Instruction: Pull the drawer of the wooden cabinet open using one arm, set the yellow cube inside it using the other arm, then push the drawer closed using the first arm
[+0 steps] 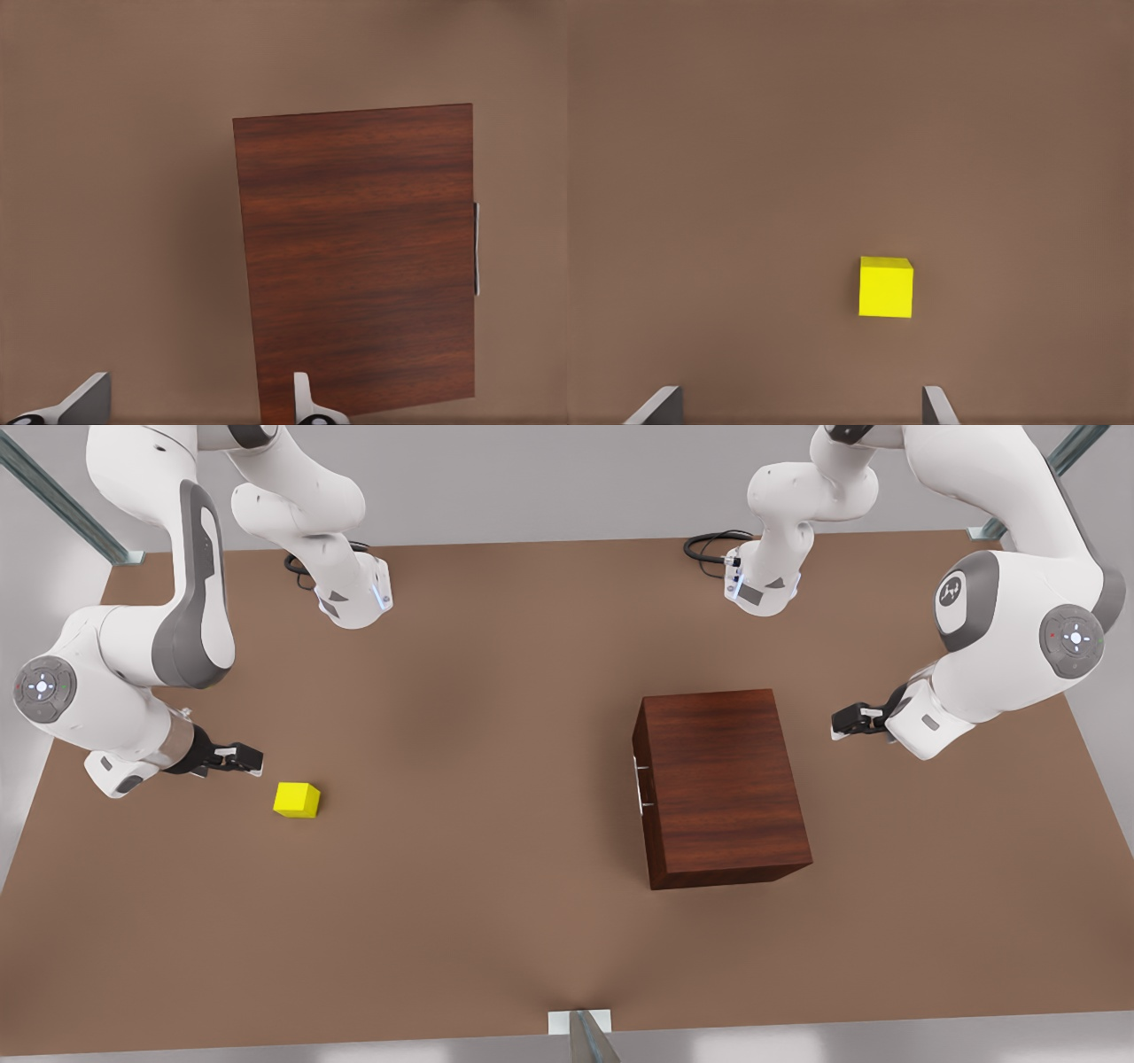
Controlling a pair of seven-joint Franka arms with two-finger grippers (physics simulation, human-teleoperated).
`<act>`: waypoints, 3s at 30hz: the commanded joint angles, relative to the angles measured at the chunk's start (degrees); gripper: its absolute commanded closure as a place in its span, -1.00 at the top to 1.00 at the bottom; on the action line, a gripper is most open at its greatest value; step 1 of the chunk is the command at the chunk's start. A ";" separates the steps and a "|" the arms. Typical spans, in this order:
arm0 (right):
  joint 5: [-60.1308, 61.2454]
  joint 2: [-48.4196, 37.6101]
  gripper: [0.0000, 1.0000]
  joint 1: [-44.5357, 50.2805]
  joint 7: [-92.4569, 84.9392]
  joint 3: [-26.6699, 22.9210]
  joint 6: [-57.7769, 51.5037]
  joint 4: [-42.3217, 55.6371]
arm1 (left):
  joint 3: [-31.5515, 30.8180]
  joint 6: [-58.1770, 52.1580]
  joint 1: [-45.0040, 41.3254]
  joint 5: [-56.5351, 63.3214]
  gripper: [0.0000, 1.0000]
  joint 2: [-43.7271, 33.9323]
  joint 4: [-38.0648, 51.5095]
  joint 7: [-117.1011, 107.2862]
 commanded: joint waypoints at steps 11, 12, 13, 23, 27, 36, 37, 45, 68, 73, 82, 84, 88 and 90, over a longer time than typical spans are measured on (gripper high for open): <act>0.31 3.32 1.00 -2.30 66.10 -0.94 0.14 2.14 | -8.10 2.97 -21.88 16.84 1.00 3.04 -0.24 -29.06; 2.06 3.59 1.00 -2.39 66.64 -0.86 1.98 0.12 | -8.45 3.14 -22.93 14.56 1.00 4.00 0.20 -29.32; 2.33 2.27 1.00 -2.39 66.64 -0.77 4.97 -4.79 | -8.62 3.23 -24.78 13.85 1.00 4.62 0.20 -30.03; 6.28 1.03 1.00 -5.20 73.31 -0.94 42.50 -29.94 | -8.10 11.32 -31.20 20.18 1.00 22.46 12.60 -57.80; 9.36 3.94 1.00 -5.64 73.40 -0.94 45.05 -29.59 | -7.92 13.95 -31.11 20.18 1.00 25.63 12.68 -65.54; 8.83 7.98 1.00 -6.17 72.97 -0.33 45.41 -30.56 | -7.92 16.24 -31.55 27.04 1.00 29.32 12.51 -64.31; 8.40 7.89 1.00 -6.25 72.70 -0.33 45.32 -31.08 | -7.92 16.24 -31.55 27.04 1.00 29.58 12.24 -63.43; 4.70 10.18 1.00 -5.90 73.23 -0.24 44.97 -31.61 | -8.01 16.24 -32.87 31.79 1.00 31.78 11.89 -62.37; 5.23 14.92 1.00 -4.14 74.72 -0.15 48.04 -31.61 | -8.89 20.55 -34.10 38.47 1.00 34.68 11.98 -61.32; 4.97 15.01 1.00 -4.58 74.11 -0.15 48.83 -31.61 | -9.41 22.39 -34.01 38.03 1.00 34.68 11.98 -61.23; 5.05 15.45 0.83 -4.50 74.28 0.20 49.19 -31.70 | -9.59 22.39 -34.89 38.99 1.00 34.77 11.98 -60.35; 5.14 15.45 0.84 -4.32 74.37 0.29 49.19 -31.79 | -9.59 22.39 -34.98 38.99 1.00 34.77 12.07 -60.35; 5.14 15.45 0.62 -4.32 74.55 0.29 49.19 -31.96 | -9.59 22.39 -35.59 38.91 1.00 34.77 12.33 -60.44; 5.14 15.45 0.48 -4.32 74.81 0.55 49.19 -31.96 | -9.59 22.39 -35.77 38.90 1.00 34.77 12.42 -60.53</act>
